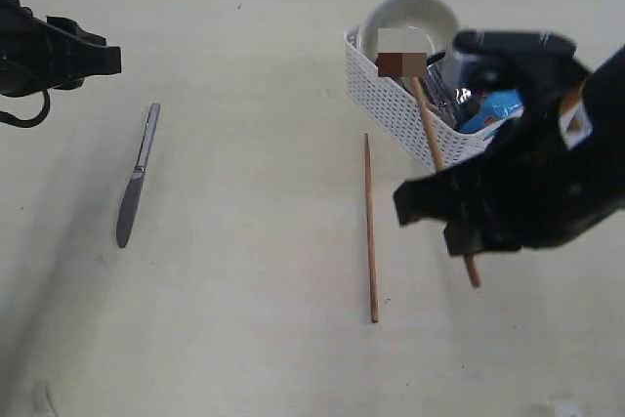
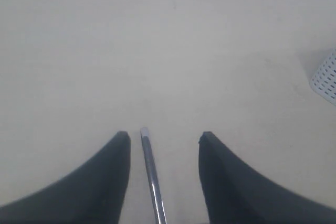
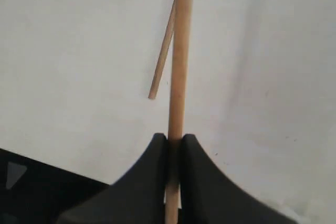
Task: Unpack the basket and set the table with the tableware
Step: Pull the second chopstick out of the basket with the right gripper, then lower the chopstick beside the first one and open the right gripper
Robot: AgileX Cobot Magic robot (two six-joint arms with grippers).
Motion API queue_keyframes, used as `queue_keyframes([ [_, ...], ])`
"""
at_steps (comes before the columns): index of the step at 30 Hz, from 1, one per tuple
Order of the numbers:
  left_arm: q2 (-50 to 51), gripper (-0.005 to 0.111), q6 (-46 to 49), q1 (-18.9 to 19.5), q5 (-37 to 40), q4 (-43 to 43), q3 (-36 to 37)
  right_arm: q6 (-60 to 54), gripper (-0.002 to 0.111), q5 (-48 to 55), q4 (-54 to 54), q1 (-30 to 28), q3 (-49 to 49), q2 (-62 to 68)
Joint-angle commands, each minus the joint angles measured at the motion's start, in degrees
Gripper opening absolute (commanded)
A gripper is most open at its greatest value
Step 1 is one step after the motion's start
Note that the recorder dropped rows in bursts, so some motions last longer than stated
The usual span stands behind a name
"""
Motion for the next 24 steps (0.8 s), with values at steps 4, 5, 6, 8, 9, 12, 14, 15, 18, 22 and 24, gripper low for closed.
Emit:
queue_keyframes([
  [4,-0.5,0.041,0.1,0.3,0.0,0.2,0.3,15.2,0.0,-15.5,-1.9,11.0,9.0,1.3],
  [5,-0.5,0.041,0.1,0.3,0.0,0.2,0.3,16.7,0.0,-16.7,-2.6,11.7,9.4,1.7],
  [6,-0.5,0.041,0.1,0.3,0.0,0.2,0.3,18.0,0.0,-18.1,-3.5,12.4,9.9,2.3],
  [8,-0.5,0.041,0.1,0.3,0.0,0.2,0.3,21.3,0.0,-20.1,-5.7,13.5,10.7,3.8],
  [9,-0.5,0.041,0.1,0.3,0.0,0.2,0.3,22.4,0.0,-20.3,-6.6,13.6,11.0,4.7],
  [12,-0.5,0.041,0.2,0.3,0.0,0.2,0.3,24.4,0.0,-19.8,-9.1,13.6,11.0,7.5],
  [14,-0.5,0.041,0.2,0.3,0.0,0.2,0.3,24.8,0.0,-20.0,-10.5,13.6,11.0,9.3],
  [15,-0.5,0.041,0.2,0.3,0.0,0.2,0.3,24.8,0.0,-20.4,-11.2,13.6,11.0,10.0],
  [18,-0.5,0.041,0.2,0.3,0.0,0.2,0.3,24.9,0.0,-21.6,-12.8,13.6,11.0,12.4],
  [22,-0.5,0.041,0.2,0.3,0.0,0.2,0.3,24.9,0.0,-23.2,-14.7,13.3,10.9,15.4],
  [24,-0.5,0.041,0.2,0.3,0.0,0.2,0.3,24.9,0.0,-23.2,-15.0,13.3,10.5,16.7],
])
